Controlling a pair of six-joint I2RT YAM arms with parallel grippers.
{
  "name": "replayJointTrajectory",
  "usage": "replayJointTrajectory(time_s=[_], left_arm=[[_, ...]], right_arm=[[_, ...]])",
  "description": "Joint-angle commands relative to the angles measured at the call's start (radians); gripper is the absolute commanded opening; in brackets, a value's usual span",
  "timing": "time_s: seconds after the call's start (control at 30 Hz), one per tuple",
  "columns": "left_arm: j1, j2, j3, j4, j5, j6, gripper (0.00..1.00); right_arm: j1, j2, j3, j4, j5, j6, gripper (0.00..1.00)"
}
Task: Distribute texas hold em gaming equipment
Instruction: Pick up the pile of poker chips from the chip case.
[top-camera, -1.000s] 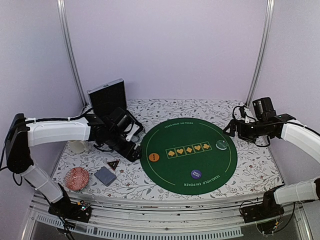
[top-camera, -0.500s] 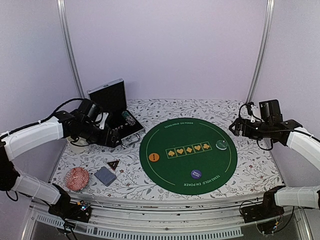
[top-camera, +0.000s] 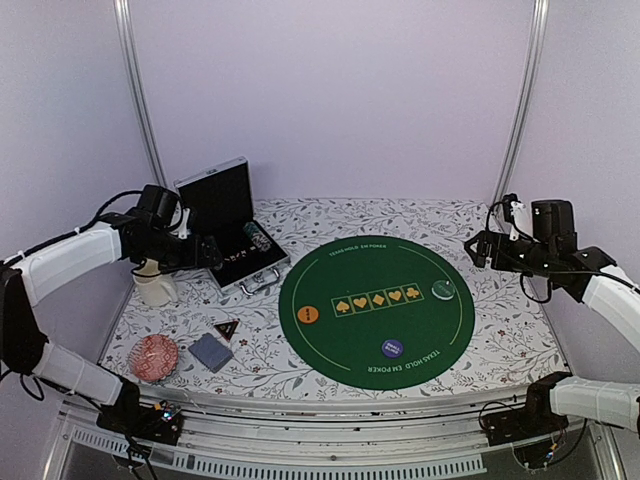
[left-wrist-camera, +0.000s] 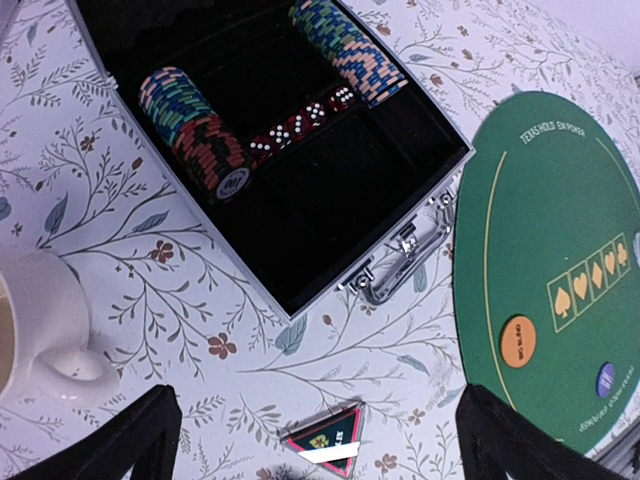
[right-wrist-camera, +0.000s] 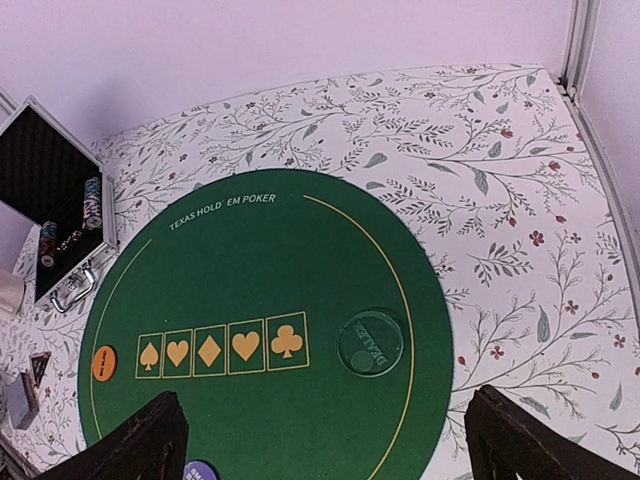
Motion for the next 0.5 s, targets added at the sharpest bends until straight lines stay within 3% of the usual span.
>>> replayJointTrajectory(time_s=[0.0, 0.23, 0.47], left_arm=[[0.022, 0.069, 0.07, 0.058, 0.055, 0.073, 0.98], [0.087, 0.177, 0.148, 0.13, 0.121, 0.19, 0.88], [0.088, 0.386, 0.36, -0.061, -0.064, 0.323, 0.81]], right_arm=[[0.007, -0.028, 0.004, 0.034, -0.047, -0.047, 0.99], [0.006, -0.053, 0.033, 0.06, -0.171, -0.116, 0.99], [0.006, -0.045, 0.046, 0.097, -0.222, -0.169, 0.99]])
